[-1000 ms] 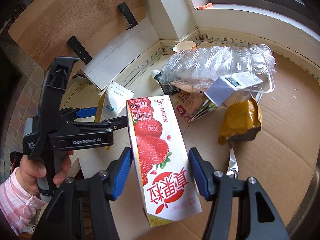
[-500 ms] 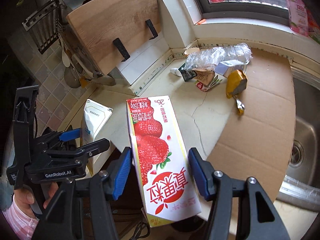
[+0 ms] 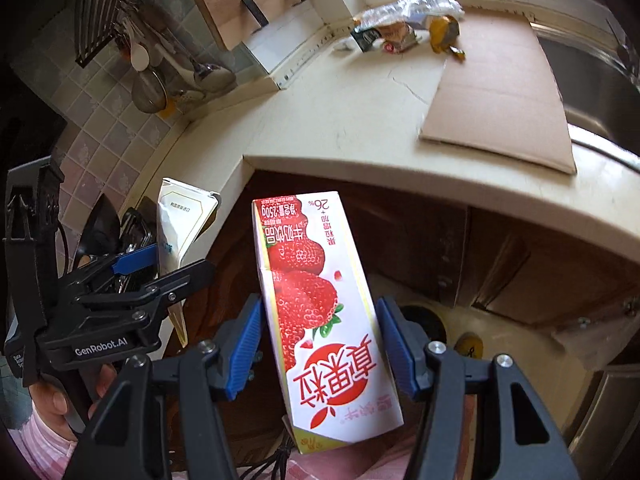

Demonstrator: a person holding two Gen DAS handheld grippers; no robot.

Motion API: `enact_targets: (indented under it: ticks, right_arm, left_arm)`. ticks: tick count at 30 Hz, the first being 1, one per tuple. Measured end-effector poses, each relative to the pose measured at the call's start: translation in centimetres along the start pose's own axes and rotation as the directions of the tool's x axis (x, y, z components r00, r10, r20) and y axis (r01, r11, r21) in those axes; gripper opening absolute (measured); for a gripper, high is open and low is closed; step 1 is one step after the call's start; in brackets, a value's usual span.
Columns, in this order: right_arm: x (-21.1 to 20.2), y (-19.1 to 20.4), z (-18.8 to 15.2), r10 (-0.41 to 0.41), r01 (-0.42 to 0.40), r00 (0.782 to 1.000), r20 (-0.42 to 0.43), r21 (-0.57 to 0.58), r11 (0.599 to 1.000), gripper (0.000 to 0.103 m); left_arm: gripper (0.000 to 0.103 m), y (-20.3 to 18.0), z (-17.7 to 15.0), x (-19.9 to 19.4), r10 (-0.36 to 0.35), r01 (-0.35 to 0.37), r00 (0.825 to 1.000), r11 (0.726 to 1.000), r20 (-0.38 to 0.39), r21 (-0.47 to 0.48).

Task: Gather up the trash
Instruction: 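Lower both held boxes over the black bin and release them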

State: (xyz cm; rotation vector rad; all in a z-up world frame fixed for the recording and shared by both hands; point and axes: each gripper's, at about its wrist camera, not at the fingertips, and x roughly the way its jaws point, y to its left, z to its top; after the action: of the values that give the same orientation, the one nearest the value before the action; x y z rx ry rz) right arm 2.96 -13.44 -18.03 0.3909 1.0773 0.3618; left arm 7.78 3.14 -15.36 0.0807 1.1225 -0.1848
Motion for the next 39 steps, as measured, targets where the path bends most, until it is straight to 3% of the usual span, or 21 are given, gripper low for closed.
enact_targets:
  ticks: [6, 10, 19, 27, 32, 39]
  right_arm:
    - [2.8, -2.4, -3.8, -0.026, 0.036, 0.993, -0.113, 0.090, 0.995, 0.058]
    - [6.3, -5.2, -5.3, -0.033, 0.062, 0.983, -0.183, 0.157, 0.986, 0.058]
    - [19.6, -13.0, -9.1, -0.057, 0.143, 0.938, -0.342, 0.232, 0.962, 0.059]
    - [29.1, -17.2, -11.2, -0.055, 0.179, 0.900, -0.432, 0.253, 0.951, 0.061]
    - [31.0, -18.2, -11.5, -0.079, 0.212, 0.900, -0.428, 0.273, 0.938, 0.065]
    - [29.2, -17.1, -11.0, -0.100, 0.213, 0.908, -0.407, 0.241, 0.947, 0.065]
  left_arm:
    - [0.088, -0.6, -4.0, 3.6, -0.028, 0.029, 0.996, 1.000, -0.089, 0.006]
    - [0.088, -1.4, -6.1, 8.3, -0.059, 0.060, 0.986, 0.998, -0.159, 0.000]
    - [0.088, -1.7, -11.4, 23.4, -0.103, 0.100, 0.955, 0.995, -0.279, -0.024]
    - [0.093, -0.5, -14.5, 32.7, -0.103, 0.097, 0.927, 0.995, -0.359, -0.035]
    - [0.093, 1.1, -14.9, 34.4, -0.102, 0.072, 0.921, 0.993, -0.377, -0.092]
    - [0.093, 2.0, -14.8, 32.1, -0.077, 0.050, 0.943, 0.995, -0.325, -0.090]
